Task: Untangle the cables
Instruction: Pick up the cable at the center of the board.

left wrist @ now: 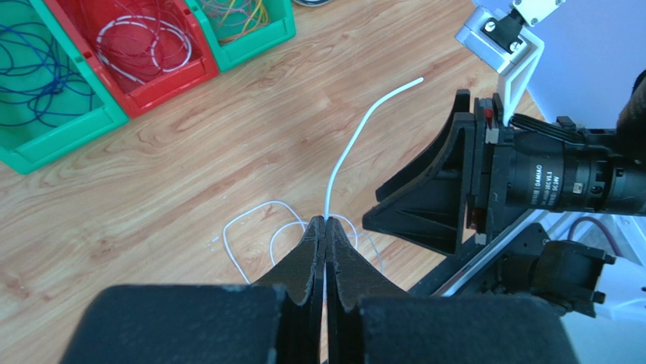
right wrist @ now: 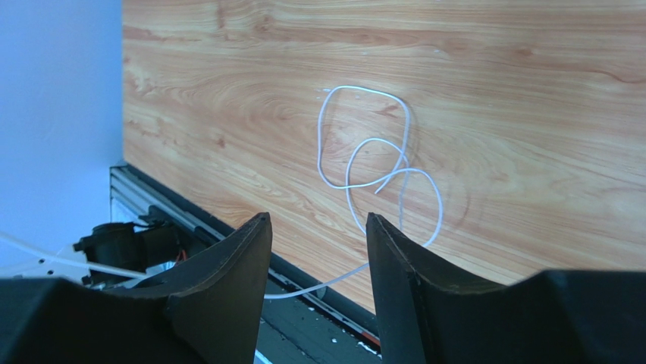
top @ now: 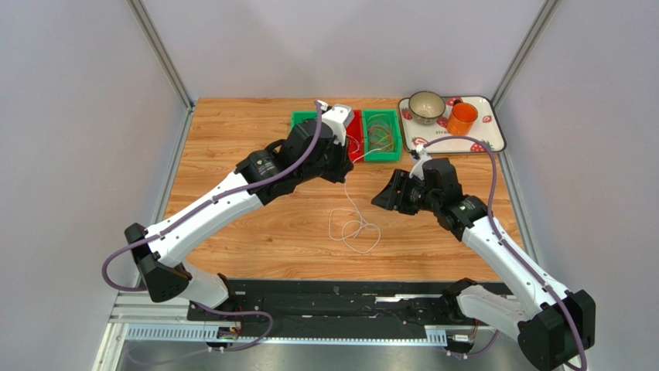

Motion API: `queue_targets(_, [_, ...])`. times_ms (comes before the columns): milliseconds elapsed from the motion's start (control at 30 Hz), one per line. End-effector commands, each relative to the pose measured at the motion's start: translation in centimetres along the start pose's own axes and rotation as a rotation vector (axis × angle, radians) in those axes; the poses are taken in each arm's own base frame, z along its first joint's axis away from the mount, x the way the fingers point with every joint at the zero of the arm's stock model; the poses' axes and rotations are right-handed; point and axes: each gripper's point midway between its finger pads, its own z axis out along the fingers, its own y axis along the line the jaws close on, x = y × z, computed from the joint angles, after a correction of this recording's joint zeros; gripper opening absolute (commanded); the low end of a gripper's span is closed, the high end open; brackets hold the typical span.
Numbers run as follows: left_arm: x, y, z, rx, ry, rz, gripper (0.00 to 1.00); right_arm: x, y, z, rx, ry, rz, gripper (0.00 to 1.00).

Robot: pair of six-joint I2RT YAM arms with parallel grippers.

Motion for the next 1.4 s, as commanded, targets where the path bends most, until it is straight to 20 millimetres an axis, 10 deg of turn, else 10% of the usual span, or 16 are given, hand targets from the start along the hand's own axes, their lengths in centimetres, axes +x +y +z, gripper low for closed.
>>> queue_targets(0, [-2.9,-0.1,-3.2,0.003,-0.094,0.049,0.0,-0.9,3.2,0.0,-0.137,-0.033,-0.014,0.54])
queue_targets(267, [-9.4,-2.4,-8.6,0.098,-0.271,0.105,0.0,0.7,5.3,2.0,-0.159,0.032,-0.042,0.54])
queue_targets(800, [-17.0,-0.9,-16.5,-0.004,-0.547,0.134,0.0,8.4,7.5,8.6,-0.176,0.247,-0.075,0.53])
queue_targets(1367, [-20.4,0.8,-19.9,-0.055,-0.665,0.118,0.0,13.7,7.3,13.4,-0.129,0.375,-0.121,0.45])
